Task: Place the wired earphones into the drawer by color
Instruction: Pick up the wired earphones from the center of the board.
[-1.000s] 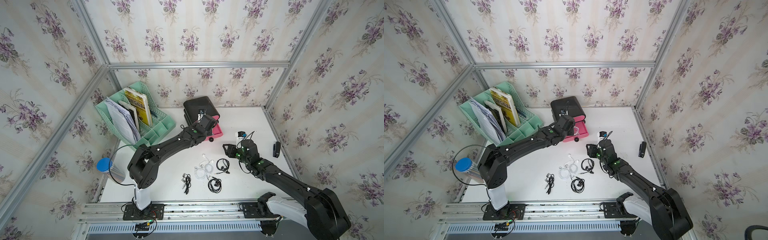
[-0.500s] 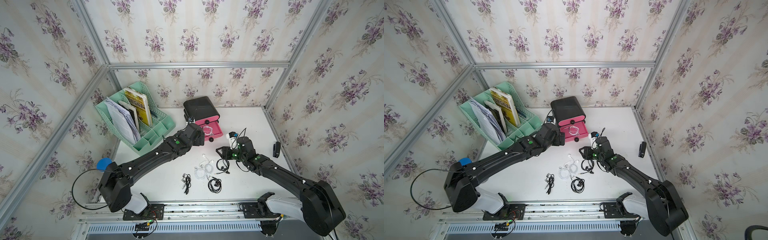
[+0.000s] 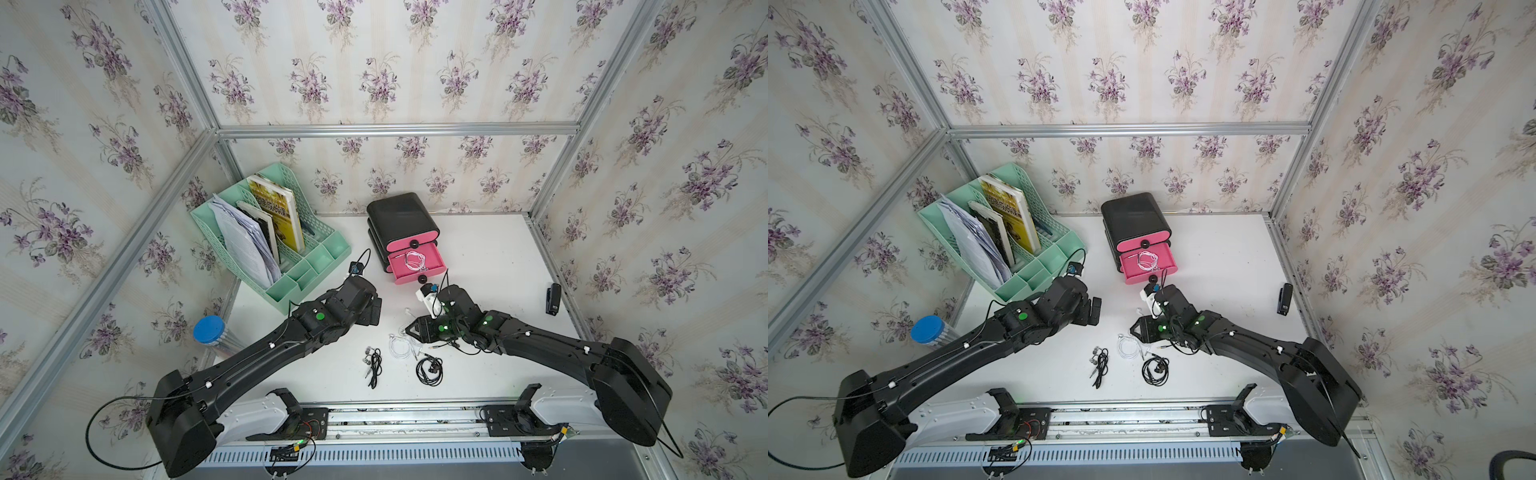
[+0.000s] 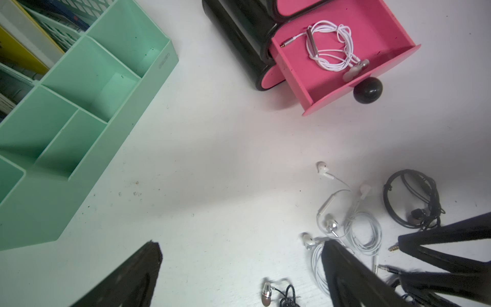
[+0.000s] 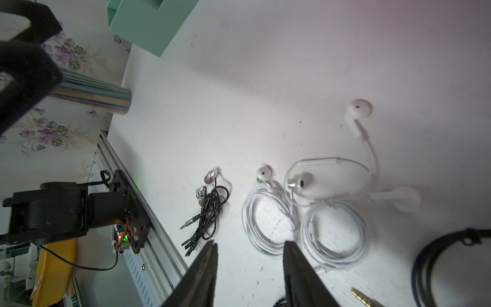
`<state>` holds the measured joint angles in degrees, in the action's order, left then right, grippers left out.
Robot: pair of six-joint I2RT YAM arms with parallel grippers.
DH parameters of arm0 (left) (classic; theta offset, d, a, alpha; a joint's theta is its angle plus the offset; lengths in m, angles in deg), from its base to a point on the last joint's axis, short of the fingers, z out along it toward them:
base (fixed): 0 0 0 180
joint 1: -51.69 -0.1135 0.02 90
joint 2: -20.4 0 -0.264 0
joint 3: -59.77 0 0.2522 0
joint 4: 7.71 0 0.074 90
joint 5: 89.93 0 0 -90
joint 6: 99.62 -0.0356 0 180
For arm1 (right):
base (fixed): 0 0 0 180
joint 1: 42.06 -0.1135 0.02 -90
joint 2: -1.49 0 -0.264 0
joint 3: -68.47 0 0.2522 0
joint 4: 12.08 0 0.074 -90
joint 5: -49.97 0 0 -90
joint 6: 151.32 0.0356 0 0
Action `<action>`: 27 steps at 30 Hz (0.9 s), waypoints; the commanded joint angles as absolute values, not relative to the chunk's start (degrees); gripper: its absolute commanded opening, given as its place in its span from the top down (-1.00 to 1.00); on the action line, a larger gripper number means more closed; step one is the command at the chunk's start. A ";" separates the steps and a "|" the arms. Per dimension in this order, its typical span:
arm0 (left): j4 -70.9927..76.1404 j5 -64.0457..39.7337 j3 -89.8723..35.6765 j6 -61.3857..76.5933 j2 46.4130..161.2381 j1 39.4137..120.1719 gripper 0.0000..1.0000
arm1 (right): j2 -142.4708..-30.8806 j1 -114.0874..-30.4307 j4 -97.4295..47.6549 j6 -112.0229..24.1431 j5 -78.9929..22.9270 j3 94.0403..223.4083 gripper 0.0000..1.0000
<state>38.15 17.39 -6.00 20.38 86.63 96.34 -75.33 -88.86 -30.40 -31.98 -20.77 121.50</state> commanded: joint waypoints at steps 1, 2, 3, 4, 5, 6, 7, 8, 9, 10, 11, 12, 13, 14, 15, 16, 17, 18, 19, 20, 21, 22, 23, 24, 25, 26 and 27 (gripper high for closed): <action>40.74 12.72 -6.02 19.29 86.79 96.34 -0.97 | -77.68 -89.87 -32.56 -32.95 -23.92 122.97 0.11; 41.01 10.13 -6.33 18.83 87.51 96.34 -0.97 | -78.07 -89.86 -32.27 -32.60 -24.25 122.94 0.11; 41.49 8.01 -6.61 18.65 88.43 96.42 -0.98 | -78.30 -89.87 -31.76 -32.43 -24.15 122.93 0.11; 41.93 6.38 -6.85 18.53 89.15 96.43 -0.98 | -78.44 -89.91 -31.37 -32.54 -23.74 122.98 0.11; 42.15 4.67 -6.86 18.51 89.88 96.58 -1.00 | -78.58 -90.03 -31.08 -32.59 -23.47 123.13 0.11; 42.05 3.25 -6.62 18.51 90.37 96.66 -1.00 | -78.95 -90.19 -31.09 -32.89 -23.47 123.41 0.12; 41.91 2.46 -6.22 18.51 90.55 96.69 -1.00 | -79.29 -90.47 -31.45 -33.38 -23.43 123.83 0.13; 41.82 2.11 -5.65 18.80 90.62 96.76 -1.00 | -79.97 -90.77 -32.14 -34.07 -23.51 124.54 0.14; 41.82 2.01 -5.07 19.07 90.47 96.67 -0.99 | -80.81 -91.12 -33.19 -34.94 -23.67 125.41 0.16; 41.74 2.07 -4.63 19.27 90.31 96.76 -0.99 | -81.51 -91.45 -34.10 -35.78 -23.89 126.15 0.17; 41.74 2.32 -4.14 19.67 89.93 96.73 -0.98 | -82.53 -91.98 -35.22 -36.67 -24.26 127.10 0.19; 41.96 2.90 -3.79 20.13 89.62 96.74 -0.98 | -83.47 -92.37 -36.09 -37.48 -24.83 127.99 0.21; 42.15 3.33 -3.58 20.46 89.28 96.73 -0.97 | -84.28 -92.70 -36.57 -38.03 -25.17 128.63 0.23; 42.48 3.84 -3.36 20.85 88.96 96.71 -0.98 | -85.29 -92.94 -37.19 -38.65 -25.27 129.39 0.25; 42.87 4.44 -3.26 21.12 88.73 96.75 -0.97 | -86.26 -93.27 -37.85 -39.31 -25.32 130.13 0.27; 43.19 4.85 -3.14 21.35 88.40 96.69 -0.98 | -87.10 -93.51 -38.38 -39.73 -25.48 130.69 0.28; 43.55 5.25 -2.97 21.50 88.12 96.76 -0.97 | -88.13 -93.76 -38.97 -40.32 -25.75 131.44 0.30; 43.78 5.65 -2.84 21.68 87.79 96.69 -0.98 | -88.96 -94.03 -39.76 -40.95 -26.18 132.15 0.31; 43.94 5.85 -2.78 21.68 87.60 96.69 -0.97 | -89.72 -94.28 -40.33 -41.40 -26.71 132.68 0.31; 44.17 6.09 -2.69 21.79 87.44 96.69 -0.97 | -90.48 -94.51 -41.05 -41.88 -27.62 133.30 0.31; 44.35 6.30 -2.46 21.85 87.30 96.68 -0.97 | -91.09 -94.69 -41.46 -42.32 -28.48 133.78 0.32; 44.35 6.44 -2.36 21.85 87.20 96.65 -0.97 | -91.62 -94.73 -41.97 -42.66 -29.30 134.19 0.33; 44.31 6.57 -2.23 21.92 87.13 96.69 -0.98 | -92.08 -95.00 -42.24 -42.98 -30.23 134.56 0.33; 44.33 6.74 -2.06 22.02 87.18 96.69 -0.97 | -92.47 -95.04 -42.28 -43.30 -30.74 134.74 0.33; 44.35 6.83 -1.96 22.10 87.11 96.69 -0.98 | -93.01 -95.05 -42.56 -43.60 -31.03 134.99 0.33; 44.36 6.80 -1.91 22.13 87.14 96.65 -0.98 | -93.55 -95.05 -43.01 -43.90 -31.44 135.42 0.33; 44.35 6.84 -1.77 22.20 87.22 96.69 -0.97 | -94.09 -95.19 -43.35 -44.22 -31.83 135.73 0.34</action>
